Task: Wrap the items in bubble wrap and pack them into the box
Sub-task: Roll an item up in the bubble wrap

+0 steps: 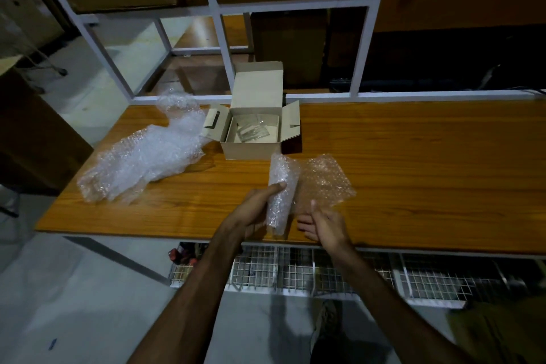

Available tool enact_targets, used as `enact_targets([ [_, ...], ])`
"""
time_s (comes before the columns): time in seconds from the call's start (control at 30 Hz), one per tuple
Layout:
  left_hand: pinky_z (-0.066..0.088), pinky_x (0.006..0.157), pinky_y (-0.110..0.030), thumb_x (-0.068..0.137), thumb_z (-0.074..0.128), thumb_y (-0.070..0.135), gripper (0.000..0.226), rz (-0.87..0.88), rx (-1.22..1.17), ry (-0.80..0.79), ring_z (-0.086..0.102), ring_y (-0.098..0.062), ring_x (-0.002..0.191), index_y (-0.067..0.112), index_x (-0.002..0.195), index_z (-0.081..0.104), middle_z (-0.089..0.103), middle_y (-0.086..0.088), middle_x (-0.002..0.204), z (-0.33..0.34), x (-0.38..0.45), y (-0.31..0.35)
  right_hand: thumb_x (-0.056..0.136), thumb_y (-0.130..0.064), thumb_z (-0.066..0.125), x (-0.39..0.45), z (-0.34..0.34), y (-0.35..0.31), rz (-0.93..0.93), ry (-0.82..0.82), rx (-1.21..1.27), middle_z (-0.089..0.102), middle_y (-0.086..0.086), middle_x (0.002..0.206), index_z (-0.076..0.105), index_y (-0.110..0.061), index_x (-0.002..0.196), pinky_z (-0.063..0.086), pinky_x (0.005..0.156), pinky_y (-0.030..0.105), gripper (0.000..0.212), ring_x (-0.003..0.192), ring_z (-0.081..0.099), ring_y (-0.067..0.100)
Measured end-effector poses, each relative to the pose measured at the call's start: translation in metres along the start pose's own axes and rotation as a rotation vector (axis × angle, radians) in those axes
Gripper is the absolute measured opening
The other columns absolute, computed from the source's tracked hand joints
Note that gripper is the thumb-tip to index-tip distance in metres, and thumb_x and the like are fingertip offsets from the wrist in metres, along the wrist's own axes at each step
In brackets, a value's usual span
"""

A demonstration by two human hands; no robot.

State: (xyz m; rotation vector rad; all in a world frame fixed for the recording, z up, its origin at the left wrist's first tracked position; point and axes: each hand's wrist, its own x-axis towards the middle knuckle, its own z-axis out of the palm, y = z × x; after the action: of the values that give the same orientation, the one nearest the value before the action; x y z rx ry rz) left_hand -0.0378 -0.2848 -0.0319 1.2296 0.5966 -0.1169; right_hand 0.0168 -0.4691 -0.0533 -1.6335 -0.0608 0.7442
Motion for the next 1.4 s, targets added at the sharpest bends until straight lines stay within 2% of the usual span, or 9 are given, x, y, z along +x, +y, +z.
enact_targets([
  [0.1, 0.062, 0.086, -0.037, 0.098, 0.070, 0.038, 0.057, -0.020, -0.144, -0.099, 0.072, -0.027, 0.097, -0.002, 0.137, 0.060, 0.073, -0.019, 0.118, -0.003, -0.003, 0.001, 0.104, -0.043, 0.057, 0.004, 0.016, -0.006, 0.275, -0.151, 0.577, 0.061, 0.020, 0.132, 0.052, -0.009, 0.137, 0.046, 0.113, 0.044, 0.048, 0.123, 0.060, 0.031],
  [0.2, 0.062, 0.087, -0.037, 0.096, 0.074, 0.038, 0.066, -0.023, -0.205, -0.138, 0.071, -0.028, 0.100, -0.004, 0.142, 0.055, 0.069, -0.022, 0.122, -0.010, -0.005, -0.002, 0.095, -0.025, 0.069, 0.009, 0.025, -0.017, 0.307, -0.124, 0.919, 0.064, 0.018, 0.136, 0.055, -0.002, 0.140, 0.048, 0.110, 0.040, 0.053, 0.127, 0.061, 0.030],
  [0.37, 0.061, 0.088, -0.041, 0.099, 0.069, 0.039, 0.054, 0.027, -0.058, -0.042, 0.071, -0.035, 0.107, -0.002, 0.133, 0.063, 0.072, -0.024, 0.125, -0.015, -0.011, -0.004, 0.101, -0.014, 0.059, 0.011, 0.032, -0.033, 0.207, -0.081, 1.007, 0.071, 0.014, 0.129, 0.063, -0.007, 0.127, 0.046, 0.113, 0.041, 0.027, 0.123, 0.065, 0.028],
  [0.57, 0.062, 0.075, -0.036, 0.103, 0.062, 0.045, 0.048, 0.084, 0.085, 0.058, 0.076, -0.029, 0.091, 0.001, 0.121, 0.070, 0.079, -0.017, 0.107, -0.005, -0.019, 0.001, 0.106, -0.020, 0.045, 0.016, 0.039, -0.030, 0.243, -0.069, 1.088, 0.066, 0.013, 0.137, 0.055, -0.005, 0.139, 0.048, 0.105, 0.039, 0.037, 0.127, 0.061, 0.026],
  [0.73, 0.062, 0.082, -0.047, 0.102, 0.060, 0.050, 0.055, 0.104, 0.078, 0.017, 0.072, -0.033, 0.091, 0.000, 0.125, 0.065, 0.075, -0.019, 0.106, -0.002, -0.018, 0.003, 0.096, 0.016, 0.042, 0.023, 0.038, -0.044, 0.136, 0.031, 1.001, 0.051, 0.020, 0.149, 0.027, -0.030, 0.159, 0.052, 0.103, 0.043, 0.079, 0.124, 0.061, 0.031],
  [0.83, 0.060, 0.077, -0.049, 0.104, 0.059, 0.051, 0.058, 0.121, 0.080, -0.037, 0.070, -0.037, 0.087, -0.004, 0.122, 0.063, 0.071, -0.022, 0.104, -0.004, -0.015, 0.004, 0.089, 0.020, 0.052, 0.034, 0.037, -0.048, 0.082, 0.067, 0.895, 0.042, 0.017, 0.157, 0.029, -0.038, 0.157, 0.058, 0.091, 0.041, 0.092, 0.124, 0.060, 0.034],
  [1.0, 0.059, 0.079, -0.047, 0.102, 0.059, 0.043, 0.046, 0.128, 0.084, -0.062, 0.071, -0.035, 0.090, 0.000, 0.118, 0.065, 0.073, -0.019, 0.103, -0.001, -0.015, 0.009, 0.083, 0.013, 0.070, 0.041, 0.038, -0.055, -0.061, 0.071, 0.713, 0.052, 0.011, 0.150, 0.024, -0.042, 0.155, 0.059, 0.095, 0.048, 0.102, 0.122, 0.064, 0.030],
  [1.17, 0.058, 0.080, -0.044, 0.103, 0.056, 0.040, 0.040, 0.143, 0.070, -0.098, 0.068, -0.030, 0.088, 0.004, 0.119, 0.060, 0.071, -0.011, 0.097, 0.002, -0.019, 0.010, 0.053, -0.036, 0.099, 0.040, 0.037, -0.062, -0.207, 0.078, 0.369, 0.049, 0.004, 0.157, 0.004, -0.056, 0.153, 0.045, 0.108, 0.063, 0.139, 0.135, 0.056, 0.022],
  [1.4, 0.058, 0.085, -0.046, 0.100, 0.063, 0.039, 0.043, 0.173, 0.020, -0.088, 0.068, -0.030, 0.094, 0.010, 0.131, 0.056, 0.070, -0.011, 0.105, 0.001, -0.019, 0.011, 0.065, -0.017, 0.096, 0.049, 0.036, -0.060, -0.287, 0.179, 0.203, 0.037, 0.007, 0.162, 0.000, -0.054, 0.158, 0.055, 0.084, 0.043, 0.138, 0.125, 0.059, 0.020],
])
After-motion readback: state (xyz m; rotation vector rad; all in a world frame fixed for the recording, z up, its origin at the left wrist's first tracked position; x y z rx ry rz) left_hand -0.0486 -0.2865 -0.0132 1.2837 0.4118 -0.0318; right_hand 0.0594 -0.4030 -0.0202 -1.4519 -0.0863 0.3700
